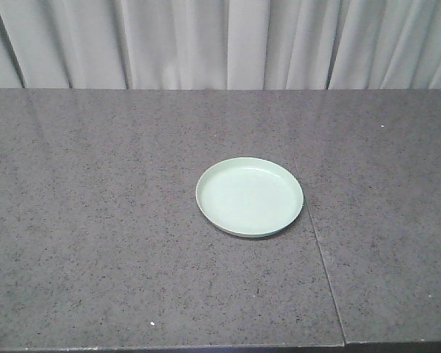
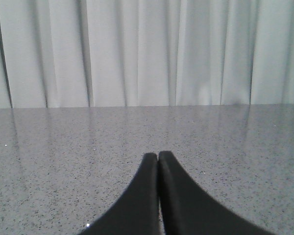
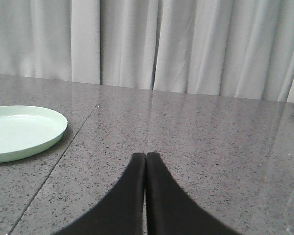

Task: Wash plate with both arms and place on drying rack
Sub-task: 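Move the right gripper toward the mint-green plate's rim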

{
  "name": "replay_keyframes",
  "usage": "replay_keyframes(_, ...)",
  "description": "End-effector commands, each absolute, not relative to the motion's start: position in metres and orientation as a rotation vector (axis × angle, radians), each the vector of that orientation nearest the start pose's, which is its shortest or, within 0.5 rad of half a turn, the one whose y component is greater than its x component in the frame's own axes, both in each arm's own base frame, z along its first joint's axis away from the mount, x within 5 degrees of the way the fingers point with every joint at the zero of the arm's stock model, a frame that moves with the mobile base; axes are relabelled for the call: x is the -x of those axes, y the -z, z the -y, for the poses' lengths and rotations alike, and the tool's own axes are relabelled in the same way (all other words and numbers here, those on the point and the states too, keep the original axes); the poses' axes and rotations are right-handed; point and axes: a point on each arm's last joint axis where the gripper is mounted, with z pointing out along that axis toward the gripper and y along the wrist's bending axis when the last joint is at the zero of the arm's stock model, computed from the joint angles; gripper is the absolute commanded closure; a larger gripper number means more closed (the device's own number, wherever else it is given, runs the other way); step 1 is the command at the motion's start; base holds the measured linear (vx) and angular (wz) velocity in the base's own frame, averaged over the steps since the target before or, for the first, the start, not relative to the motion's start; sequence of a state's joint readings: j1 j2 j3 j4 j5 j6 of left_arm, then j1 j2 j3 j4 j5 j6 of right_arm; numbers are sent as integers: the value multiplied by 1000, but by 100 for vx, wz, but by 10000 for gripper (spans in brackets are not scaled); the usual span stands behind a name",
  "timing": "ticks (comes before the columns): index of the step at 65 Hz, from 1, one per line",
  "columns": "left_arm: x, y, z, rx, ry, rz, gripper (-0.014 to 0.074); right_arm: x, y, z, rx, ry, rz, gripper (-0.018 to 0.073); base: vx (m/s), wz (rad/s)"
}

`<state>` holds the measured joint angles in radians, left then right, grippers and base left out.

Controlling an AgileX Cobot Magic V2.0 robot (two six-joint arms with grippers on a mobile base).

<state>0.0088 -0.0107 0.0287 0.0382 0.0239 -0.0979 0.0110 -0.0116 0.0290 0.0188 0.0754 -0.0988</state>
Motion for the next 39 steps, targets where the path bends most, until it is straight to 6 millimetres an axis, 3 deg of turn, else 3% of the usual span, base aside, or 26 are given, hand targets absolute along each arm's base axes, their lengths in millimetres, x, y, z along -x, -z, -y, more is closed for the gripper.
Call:
replay_keyframes(1,-53,-219,0,50,55,-1411,603,-56,-204,0,76,69,-1491,568,0,0)
replay_keyframes(32,-53,-219,0,50,55,-1411,603,-56,-208,0,71,69,-1447,566,0,0)
replay_keyframes(39,-53,-219,0,50,55,-1411,603,-53,-226,0,50,58,-1317,564,0,0)
